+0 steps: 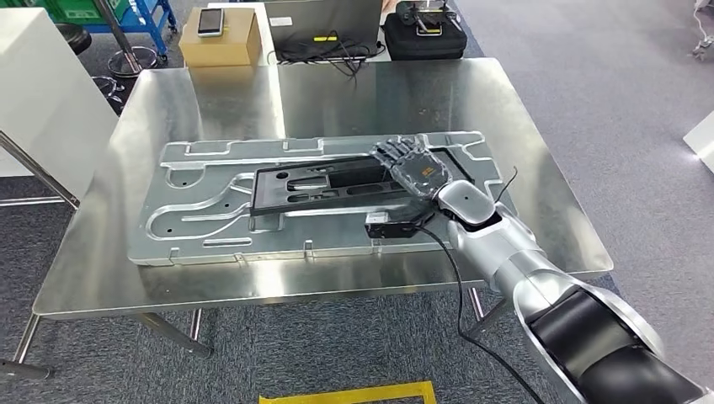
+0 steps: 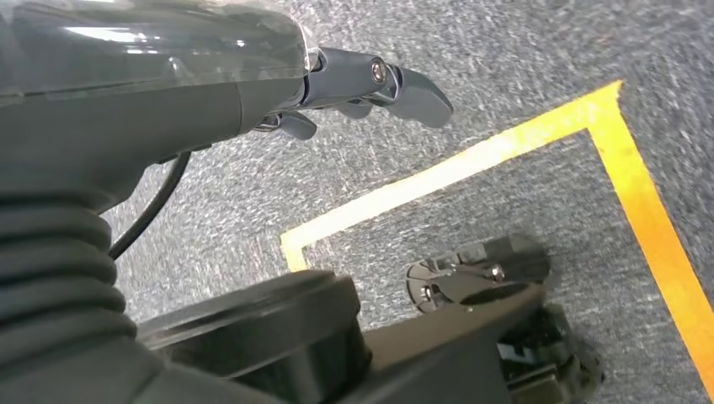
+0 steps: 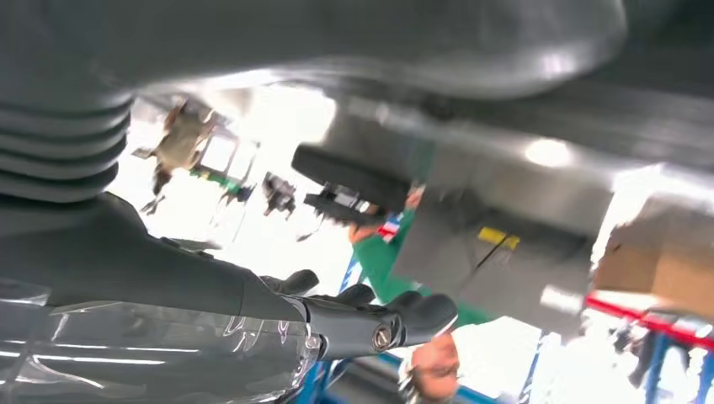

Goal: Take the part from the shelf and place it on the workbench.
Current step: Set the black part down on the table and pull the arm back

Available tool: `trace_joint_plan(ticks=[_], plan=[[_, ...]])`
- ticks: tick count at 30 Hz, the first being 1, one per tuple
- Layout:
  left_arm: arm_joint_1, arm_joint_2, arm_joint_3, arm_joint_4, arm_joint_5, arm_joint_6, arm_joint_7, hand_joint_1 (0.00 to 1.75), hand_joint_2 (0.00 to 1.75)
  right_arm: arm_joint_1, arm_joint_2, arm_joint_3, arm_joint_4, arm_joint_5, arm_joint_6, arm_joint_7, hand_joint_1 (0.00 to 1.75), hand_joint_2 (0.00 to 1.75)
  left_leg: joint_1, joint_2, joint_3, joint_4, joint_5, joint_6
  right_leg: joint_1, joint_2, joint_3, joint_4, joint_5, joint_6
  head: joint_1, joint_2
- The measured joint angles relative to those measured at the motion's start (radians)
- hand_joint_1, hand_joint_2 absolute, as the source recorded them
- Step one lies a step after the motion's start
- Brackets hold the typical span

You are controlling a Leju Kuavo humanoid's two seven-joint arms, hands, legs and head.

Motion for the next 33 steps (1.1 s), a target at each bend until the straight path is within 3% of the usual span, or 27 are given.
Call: trace_joint_plan(ticks=[2,4,5,6,7,10,11,14,16,18,19,20,21,22,24,26,27,29,30,31,33], plan=[[0.002,0.001,0.008,0.000,0.007,0.000,0.000,0.00,0.00,-0.032,-0.036,-0.018,-0.020,0.000,0.001,0.001,0.00,0.00,-0.002,0.000,-0.010,-0.006,0.013,0.016,-0.003,0.000,-0.035,0.094,-0.075,0.005,0.000,0.000],[0.008,0.002,0.013,0.000,0.011,0.000,-0.001,0.00,0.00,-0.065,-0.082,-0.040,-0.053,-0.004,0.009,-0.006,0.00,0.00,-0.007,0.000,-0.027,-0.006,0.025,0.022,-0.002,0.000,-0.081,0.230,-0.152,0.007,0.000,0.000],[0.011,0.002,0.015,0.000,0.012,0.000,-0.001,0.00,0.00,-0.078,-0.104,-0.051,-0.072,-0.007,0.013,-0.011,0.00,0.00,-0.009,0.000,-0.035,-0.005,0.032,0.023,-0.002,0.000,-0.088,0.270,-0.168,0.008,0.000,0.000],[0.015,0.002,0.017,0.000,0.012,0.000,-0.001,0.00,0.00,-0.088,-0.128,-0.063,-0.093,-0.010,0.018,-0.015,0.00,0.00,-0.011,-0.001,-0.044,-0.005,0.039,0.023,-0.002,0.000,-0.076,0.270,-0.164,0.007,0.000,0.000],[0.017,0.003,0.019,0.000,0.012,0.000,-0.001,0.00,0.00,-0.095,-0.150,-0.074,-0.117,-0.013,0.023,-0.017,0.00,0.00,-0.012,-0.001,-0.052,-0.005,0.046,0.023,-0.001,0.000,-0.042,0.229,-0.144,0.005,0.000,0.000],[0.020,0.002,0.026,0.000,0.012,0.000,-0.001,0.00,0.00,-0.100,-0.228,-0.118,-0.220,-0.033,0.053,-0.018,0.00,0.00,-0.015,-0.005,-0.072,-0.006,0.069,0.017,0.006,-0.001,0.097,0.021,-0.091,-0.005,0.000,0.000],[0.021,0.002,0.028,0.000,0.012,0.000,-0.002,0.00,0.00,-0.095,-0.257,-0.139,-0.261,-0.041,0.063,-0.018,0.00,0.00,-0.015,-0.007,-0.074,-0.007,0.076,0.013,0.009,-0.001,0.119,-0.016,-0.087,-0.008,0.000,0.000],[0.027,0.001,0.032,0.000,0.012,0.000,-0.003,0.00,0.00,-0.079,-0.323,-0.195,-0.359,-0.055,0.081,-0.020,0.00,0.00,-0.013,-0.012,-0.077,-0.015,0.093,-0.005,0.013,-0.004,0.118,-0.037,-0.066,-0.020,0.000,0.000],[0.030,0.001,0.033,0.000,0.012,0.000,-0.003,0.00,0.00,-0.071,-0.342,-0.212,-0.399,-0.057,0.085,-0.020,0.00,0.00,-0.012,-0.010,-0.092,0.015,0.048,-0.015,0.008,-0.006,0.106,-0.050,-0.041,-0.034,0.000,0.000],[0.030,0.001,0.033,0.000,0.012,0.000,-0.003,0.00,0.00,-0.060,-0.355,-0.221,-0.428,-0.056,0.086,-0.020,0.00,0.00,-0.008,-0.006,-0.123,0.127,-0.058,-0.024,0.006,-0.005,0.083,-0.054,-0.017,-0.041,0.000,0.000],[0.030,0.001,0.033,0.000,0.012,-0.001,-0.003,0.00,0.00,-0.053,-0.361,-0.225,-0.440,-0.056,0.084,-0.018,0.00,0.00,-0.007,-0.005,-0.136,0.196,-0.100,-0.028,0.006,-0.005,0.069,-0.053,-0.006,-0.041,0.000,0.000],[0.029,0.001,0.033,0.000,0.012,-0.001,-0.003,0.00,0.00,-0.041,-0.369,-0.230,-0.454,-0.057,0.080,-0.013,0.00,0.00,-0.006,-0.004,-0.142,0.255,-0.123,-0.032,0.007,-0.005,0.055,-0.052,0.005,-0.039,0.000,0.000],[0.029,0.001,0.033,0.000,0.012,-0.002,-0.004,0.00,0.00,-0.023,-0.383,-0.239,-0.472,-0.059,0.073,-0.004,0.00,0.00,-0.005,-0.003,-0.134,0.283,-0.120,-0.034,0.007,-0.006,0.041,-0.050,0.015,-0.037,0.000,0.000],[0.028,0.001,0.033,0.000,0.012,-0.003,-0.004,0.00,0.00,0.007,-0.401,-0.253,-0.497,-0.062,0.063,0.007,0.00,0.00,-0.005,-0.002,-0.108,0.276,-0.099,-0.035,0.007,-0.009,0.029,-0.049,0.023,-0.033,0.000,0.000],[0.028,0.001,0.033,0.000,0.012,-0.003,-0.007,0.00,0.00,0.103,-0.457,-0.313,-0.576,-0.069,0.032,0.031,0.00,0.00,-0.005,-0.002,-0.005,0.164,-0.065,-0.032,0.008,-0.021,0.008,-0.044,0.037,-0.024,0.000,0.000],[0.030,0.001,0.034,0.000,0.011,-0.003,-0.011,0.00,0.00,0.255,-0.506,-0.423,-0.683,-0.074,-0.010,0.039,0.00,0.00,-0.006,-0.008,0.095,0.026,-0.078,-0.022,0.011,-0.037,0.000,-0.042,0.047,-0.014,0.000,0.000],[0.031,0.001,0.034,0.000,0.011,-0.003,-0.012,0.00,0.00,0.346,-0.518,-0.491,-0.739,-0.075,-0.034,0.036,0.00,0.00,-0.007,-0.012,0.120,-0.011,-0.089,-0.015,0.013,-0.044,0.001,-0.043,0.052,-0.009,0.000,0.000],[0.034,0.001,0.037,0.000,0.012,-0.002,-0.011,0.00,0.00,0.545,-0.514,-0.647,-0.848,-0.085,-0.090,0.013,0.00,0.00,-0.007,-0.018,0.122,-0.029,-0.084,0.002,0.014,-0.052,0.007,-0.047,0.061,0.003,0.001,0.000],[0.036,0.001,0.039,0.000,0.014,0.001,-0.010,0.00,0.00,0.633,-0.497,-0.722,-0.892,-0.098,-0.119,-0.005,0.00,0.00,-0.007,-0.018,0.120,-0.034,-0.076,0.010,0.012,-0.047,0.005,-0.042,0.052,0.008,0.001,0.000],[0.037,0.002,0.042,0.000,0.016,0.005,-0.009,0.00,0.00,0.710,-0.473,-0.792,-0.927,-0.117,-0.143,-0.026,0.00,0.00,-0.006,-0.017,0.112,-0.038,-0.065,0.019,0.008,-0.038,-0.004,-0.023,0.024,0.013,0.002,0.000],[0.037,0.002,0.050,0.000,0.024,0.015,-0.008,0.00,0.00,0.823,-0.405,-0.908,-0.967,-0.172,-0.168,-0.075,0.00,0.00,-0.009,-0.010,0.091,-0.041,-0.043,0.030,0.003,-0.015,-0.039,0.074,-0.073,0.020,0.002,0.000]])
